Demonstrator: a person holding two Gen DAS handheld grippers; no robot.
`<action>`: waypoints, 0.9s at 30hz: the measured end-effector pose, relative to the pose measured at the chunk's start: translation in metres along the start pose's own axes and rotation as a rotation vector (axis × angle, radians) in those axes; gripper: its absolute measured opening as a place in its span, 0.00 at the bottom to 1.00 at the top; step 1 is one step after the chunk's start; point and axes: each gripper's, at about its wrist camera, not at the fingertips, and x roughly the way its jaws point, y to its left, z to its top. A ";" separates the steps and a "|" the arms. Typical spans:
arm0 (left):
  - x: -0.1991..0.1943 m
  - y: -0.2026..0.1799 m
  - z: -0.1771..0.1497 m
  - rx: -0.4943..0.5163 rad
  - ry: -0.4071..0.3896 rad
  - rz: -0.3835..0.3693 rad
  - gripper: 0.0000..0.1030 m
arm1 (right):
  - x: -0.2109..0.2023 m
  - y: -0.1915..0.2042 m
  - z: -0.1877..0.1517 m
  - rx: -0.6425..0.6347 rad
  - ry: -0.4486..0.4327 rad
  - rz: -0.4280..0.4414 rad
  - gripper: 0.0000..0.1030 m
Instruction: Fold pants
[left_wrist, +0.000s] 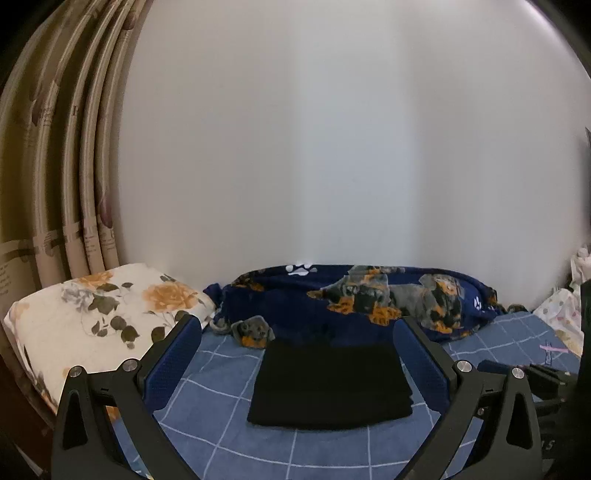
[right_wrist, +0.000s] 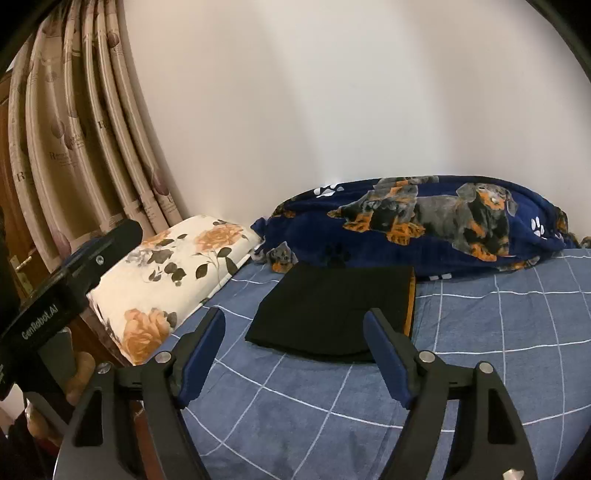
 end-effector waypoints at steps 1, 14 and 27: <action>0.001 -0.001 -0.001 0.002 0.008 -0.004 1.00 | 0.000 0.000 0.000 0.001 0.001 -0.001 0.75; 0.018 -0.006 -0.018 0.007 0.094 -0.044 1.00 | 0.008 -0.007 -0.009 0.019 0.039 -0.014 0.78; 0.028 -0.005 -0.031 0.020 0.109 -0.024 1.00 | 0.021 -0.016 -0.018 0.045 0.082 -0.034 0.81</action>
